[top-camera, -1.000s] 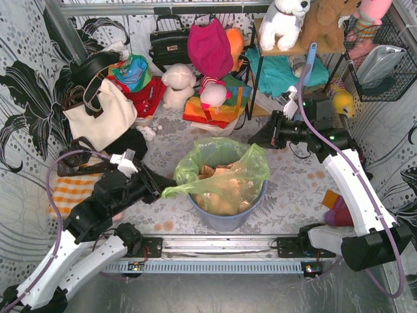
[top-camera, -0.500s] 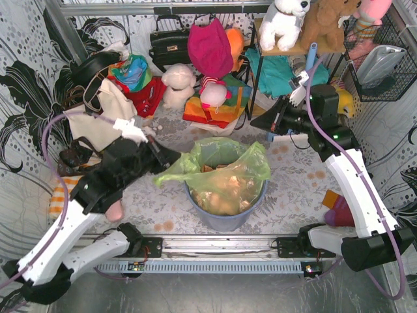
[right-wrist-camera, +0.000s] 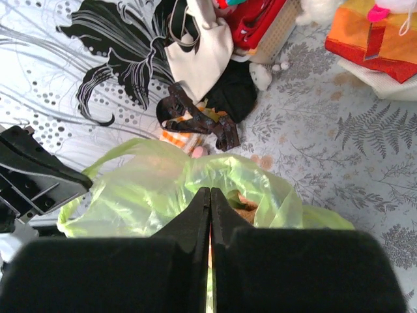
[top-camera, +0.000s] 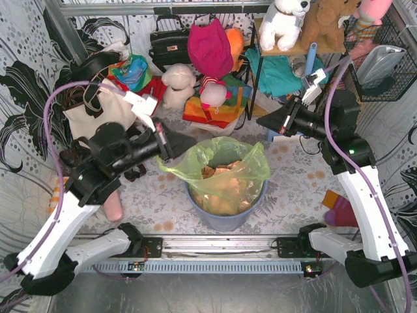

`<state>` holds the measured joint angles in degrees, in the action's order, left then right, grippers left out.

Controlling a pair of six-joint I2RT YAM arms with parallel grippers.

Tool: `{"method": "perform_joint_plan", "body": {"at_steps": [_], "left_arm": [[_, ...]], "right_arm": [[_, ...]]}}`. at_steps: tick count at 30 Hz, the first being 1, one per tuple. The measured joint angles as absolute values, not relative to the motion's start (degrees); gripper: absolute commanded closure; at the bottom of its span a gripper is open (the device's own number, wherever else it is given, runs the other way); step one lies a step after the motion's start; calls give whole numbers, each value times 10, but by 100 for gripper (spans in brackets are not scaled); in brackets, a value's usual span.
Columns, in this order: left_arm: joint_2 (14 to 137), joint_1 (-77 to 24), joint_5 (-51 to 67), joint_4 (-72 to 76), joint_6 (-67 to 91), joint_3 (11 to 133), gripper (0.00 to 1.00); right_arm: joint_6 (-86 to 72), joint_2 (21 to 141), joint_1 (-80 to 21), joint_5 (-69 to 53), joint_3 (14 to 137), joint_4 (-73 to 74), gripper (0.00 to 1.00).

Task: Tie the trash bag

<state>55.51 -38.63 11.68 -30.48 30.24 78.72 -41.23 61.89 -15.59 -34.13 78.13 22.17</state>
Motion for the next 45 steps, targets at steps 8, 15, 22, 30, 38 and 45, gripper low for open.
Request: {"method": "perform_joint_plan", "body": {"at_steps": [8,15,22,30,38,45], "left_arm": [[387,-387,259,-239,289,672,57],[437,-389,31,-370,296,812,35],[589,-387,-119,-486,321,945,27],[688,-213,38,-488,319,892,27],[653,-69,292,-405,349,682,26],[630,-56,425,-302,409,543,24]], "right_arm": [[-371,607,-156,-389,775,243,98],[-351,639,-156,-400,775,256,96],[-349,643,-157,-402,775,259,95],[-349,636,-156,-404,775,262,95],[-349,608,-156,-404,768,263,95],[-351,592,-156,-403,745,264,95]]}}
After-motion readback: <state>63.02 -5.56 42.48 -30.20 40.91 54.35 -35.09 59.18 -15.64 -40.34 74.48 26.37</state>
